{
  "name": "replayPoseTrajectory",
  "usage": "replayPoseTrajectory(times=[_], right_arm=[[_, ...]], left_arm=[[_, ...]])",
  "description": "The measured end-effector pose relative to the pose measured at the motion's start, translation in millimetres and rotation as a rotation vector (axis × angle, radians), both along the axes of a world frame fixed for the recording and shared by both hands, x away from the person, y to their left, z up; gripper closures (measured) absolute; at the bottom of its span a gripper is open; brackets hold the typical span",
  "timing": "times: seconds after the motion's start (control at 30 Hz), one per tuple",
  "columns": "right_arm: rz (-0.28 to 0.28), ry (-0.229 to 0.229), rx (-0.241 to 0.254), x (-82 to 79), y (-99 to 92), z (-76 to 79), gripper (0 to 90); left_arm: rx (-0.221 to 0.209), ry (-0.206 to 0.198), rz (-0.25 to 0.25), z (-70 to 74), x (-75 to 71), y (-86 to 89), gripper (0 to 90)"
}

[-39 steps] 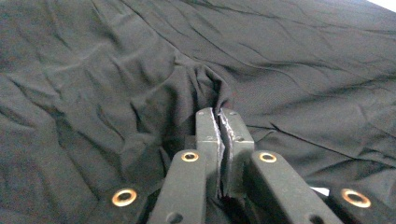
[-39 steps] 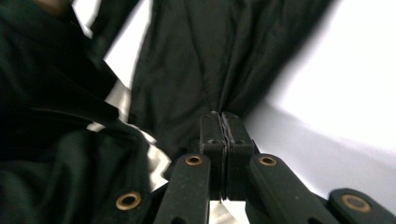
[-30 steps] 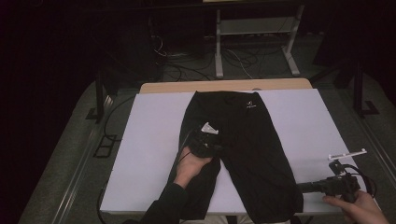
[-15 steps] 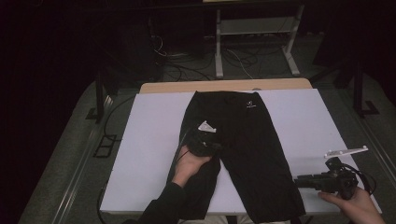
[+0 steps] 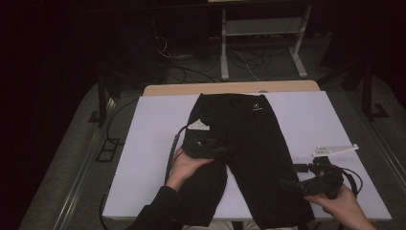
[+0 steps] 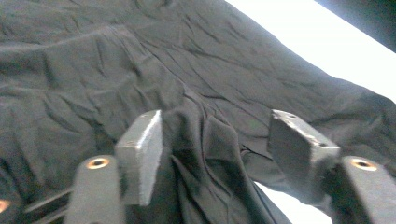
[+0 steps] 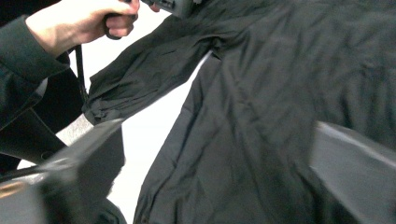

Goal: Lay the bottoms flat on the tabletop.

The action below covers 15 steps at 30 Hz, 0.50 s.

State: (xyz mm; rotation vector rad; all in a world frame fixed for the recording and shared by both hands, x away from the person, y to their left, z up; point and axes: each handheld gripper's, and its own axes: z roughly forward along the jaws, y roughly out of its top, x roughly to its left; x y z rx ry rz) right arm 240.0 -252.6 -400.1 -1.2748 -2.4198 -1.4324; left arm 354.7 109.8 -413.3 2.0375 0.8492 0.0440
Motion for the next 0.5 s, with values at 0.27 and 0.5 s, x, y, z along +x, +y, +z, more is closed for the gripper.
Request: replayPoseTrajectory(times=[0.27,0.5], right_arm=[[0.064,-0.031,0.022,10.3,29.2,5.4,0.0],[0.101,-0.042,0.018,19.8,50.5,9.3,0.0]], left_arm=[[-0.046,-0.008,0.027,10.0,-7.9,30.2,15.0],[-0.054,-0.009,0.059,11.5,-13.8,54.0,7.5]])
